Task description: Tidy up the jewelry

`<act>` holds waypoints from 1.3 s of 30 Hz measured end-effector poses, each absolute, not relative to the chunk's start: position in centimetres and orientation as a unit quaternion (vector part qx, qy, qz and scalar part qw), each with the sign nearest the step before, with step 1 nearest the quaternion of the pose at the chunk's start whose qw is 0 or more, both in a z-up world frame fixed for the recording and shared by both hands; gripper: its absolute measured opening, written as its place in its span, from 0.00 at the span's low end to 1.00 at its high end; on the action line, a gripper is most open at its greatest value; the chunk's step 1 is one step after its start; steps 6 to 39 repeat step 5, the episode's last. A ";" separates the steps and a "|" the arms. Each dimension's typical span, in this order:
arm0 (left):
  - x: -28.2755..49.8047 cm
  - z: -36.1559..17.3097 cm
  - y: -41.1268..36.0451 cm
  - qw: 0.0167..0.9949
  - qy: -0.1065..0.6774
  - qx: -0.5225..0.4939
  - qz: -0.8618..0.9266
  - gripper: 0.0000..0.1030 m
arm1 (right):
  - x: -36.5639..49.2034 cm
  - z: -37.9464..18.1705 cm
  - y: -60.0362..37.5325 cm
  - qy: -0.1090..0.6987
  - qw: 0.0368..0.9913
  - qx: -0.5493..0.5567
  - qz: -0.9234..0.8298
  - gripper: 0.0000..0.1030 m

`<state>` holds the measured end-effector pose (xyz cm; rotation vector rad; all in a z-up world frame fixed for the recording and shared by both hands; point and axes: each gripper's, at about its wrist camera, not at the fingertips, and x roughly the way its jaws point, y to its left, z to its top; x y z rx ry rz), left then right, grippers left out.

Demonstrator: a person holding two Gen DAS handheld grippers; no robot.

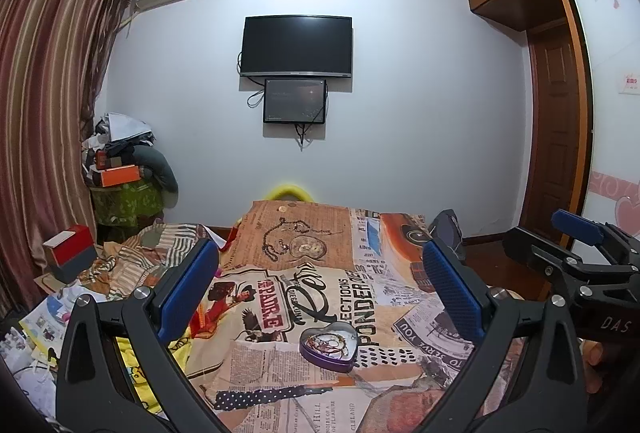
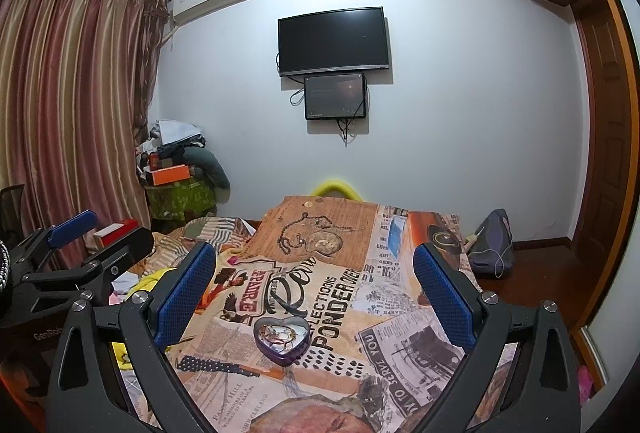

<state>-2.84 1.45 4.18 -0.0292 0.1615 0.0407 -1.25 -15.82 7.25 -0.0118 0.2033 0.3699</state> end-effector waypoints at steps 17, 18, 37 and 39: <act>-2.6 4.1 1.3 0.996 0.084 -0.009 0.021 0.99 | -1.2 7.3 -15.8 0.102 0.978 -0.006 0.183 0.95; -2.6 4.1 1.3 0.996 0.084 -0.009 0.021 0.99 | -1.2 7.3 -15.8 0.102 0.978 -0.006 0.183 0.95; -2.6 4.1 1.3 0.996 0.084 -0.009 0.021 0.99 | -1.2 7.3 -15.8 0.102 0.978 -0.006 0.183 0.95; -2.6 4.1 1.3 0.996 0.084 -0.009 0.021 0.99 | -1.2 7.3 -15.8 0.102 0.978 -0.006 0.183 0.95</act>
